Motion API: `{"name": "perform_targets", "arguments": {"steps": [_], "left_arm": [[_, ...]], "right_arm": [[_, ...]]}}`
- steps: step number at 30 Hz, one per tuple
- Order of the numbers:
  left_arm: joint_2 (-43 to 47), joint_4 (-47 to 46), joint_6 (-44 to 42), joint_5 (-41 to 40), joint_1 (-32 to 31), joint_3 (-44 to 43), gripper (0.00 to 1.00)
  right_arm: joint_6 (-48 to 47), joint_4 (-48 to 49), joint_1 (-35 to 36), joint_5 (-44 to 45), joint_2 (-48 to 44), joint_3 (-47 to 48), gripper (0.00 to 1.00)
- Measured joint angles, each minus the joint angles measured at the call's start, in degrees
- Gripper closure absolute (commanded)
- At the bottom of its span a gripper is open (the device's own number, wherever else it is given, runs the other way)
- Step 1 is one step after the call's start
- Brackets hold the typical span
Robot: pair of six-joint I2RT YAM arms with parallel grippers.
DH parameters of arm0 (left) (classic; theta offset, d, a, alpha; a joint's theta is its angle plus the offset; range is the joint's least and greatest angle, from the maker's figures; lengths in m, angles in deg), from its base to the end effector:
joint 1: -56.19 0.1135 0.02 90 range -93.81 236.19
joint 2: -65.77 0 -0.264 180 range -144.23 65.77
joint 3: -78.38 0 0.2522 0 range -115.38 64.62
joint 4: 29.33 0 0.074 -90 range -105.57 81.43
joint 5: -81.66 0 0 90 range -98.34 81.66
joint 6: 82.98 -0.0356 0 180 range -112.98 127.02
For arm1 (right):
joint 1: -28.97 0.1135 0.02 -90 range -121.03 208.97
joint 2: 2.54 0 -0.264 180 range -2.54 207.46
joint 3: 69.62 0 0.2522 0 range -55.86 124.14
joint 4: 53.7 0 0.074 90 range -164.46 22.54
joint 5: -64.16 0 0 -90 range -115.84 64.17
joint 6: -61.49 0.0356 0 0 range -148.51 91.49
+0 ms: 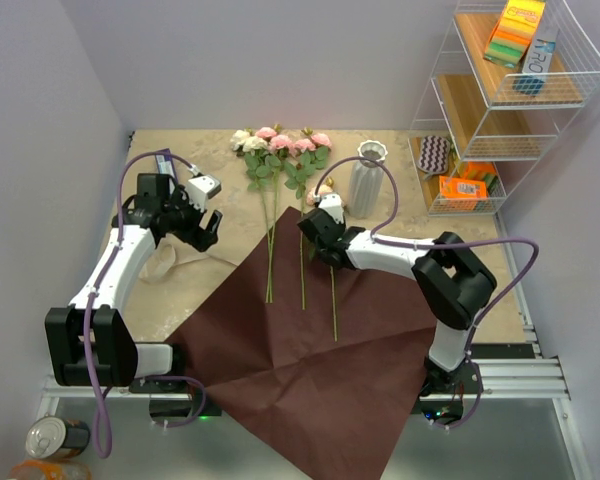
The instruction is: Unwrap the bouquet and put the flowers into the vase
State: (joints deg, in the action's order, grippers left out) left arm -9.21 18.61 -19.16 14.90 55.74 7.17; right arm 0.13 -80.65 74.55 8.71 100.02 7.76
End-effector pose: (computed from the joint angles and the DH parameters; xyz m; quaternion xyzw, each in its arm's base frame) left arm 0.2692 -0.0162 0.2681 0.2774 0.8852 -0.1140 0.3555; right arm 0.2727 0.2495 0.1823 -0.0377 0.9076 -0.0371 0.4166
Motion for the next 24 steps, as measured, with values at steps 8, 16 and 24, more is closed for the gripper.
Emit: {"name": "perform_targets", "arguments": {"steps": [8, 16, 24], "left_arm": [[0.4, 0.2, -0.4, -0.2, 0.0, -0.1, 0.12], [0.4, 0.8, -0.4, -0.2, 0.0, -0.1, 0.12], [0.4, 1.1, -0.4, -0.2, 0.0, -0.6, 0.12]], "right_arm": [[-0.1, -1.0, -0.1, -1.1, 2.6, -1.0, 0.39], [-2.1, 0.2, -3.1, -3.0, 5.1, 2.2, 0.47], [-3.7, 3.7, -4.8, -9.3, 6.3, 3.3, 0.74]]}}
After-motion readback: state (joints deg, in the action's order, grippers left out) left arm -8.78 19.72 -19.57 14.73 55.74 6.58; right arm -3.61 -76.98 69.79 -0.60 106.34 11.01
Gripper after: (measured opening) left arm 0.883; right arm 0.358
